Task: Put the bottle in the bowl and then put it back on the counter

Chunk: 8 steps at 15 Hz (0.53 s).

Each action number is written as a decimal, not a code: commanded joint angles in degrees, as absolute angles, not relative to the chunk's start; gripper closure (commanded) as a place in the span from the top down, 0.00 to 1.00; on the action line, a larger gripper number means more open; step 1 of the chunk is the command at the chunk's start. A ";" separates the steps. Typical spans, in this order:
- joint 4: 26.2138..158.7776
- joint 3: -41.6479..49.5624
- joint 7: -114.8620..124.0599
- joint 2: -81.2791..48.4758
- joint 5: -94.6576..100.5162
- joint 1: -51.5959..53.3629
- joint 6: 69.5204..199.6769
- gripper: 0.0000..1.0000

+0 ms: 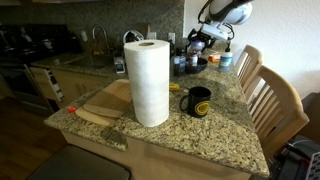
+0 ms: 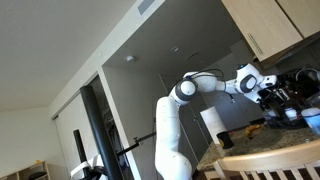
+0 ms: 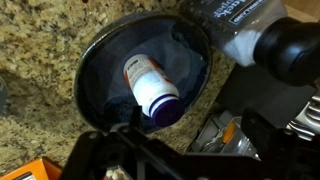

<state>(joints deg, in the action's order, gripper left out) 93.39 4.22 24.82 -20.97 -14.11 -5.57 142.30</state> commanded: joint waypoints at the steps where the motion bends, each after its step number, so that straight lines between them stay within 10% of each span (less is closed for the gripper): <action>1: 93.19 5.34 25.23 -21.45 -13.69 -5.25 140.45 1.00; 8: 93.24 6.16 24.71 -21.67 -14.17 -5.50 141.25 1.00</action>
<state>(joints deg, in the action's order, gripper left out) 93.40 5.96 24.83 -21.64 -14.04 -5.61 141.45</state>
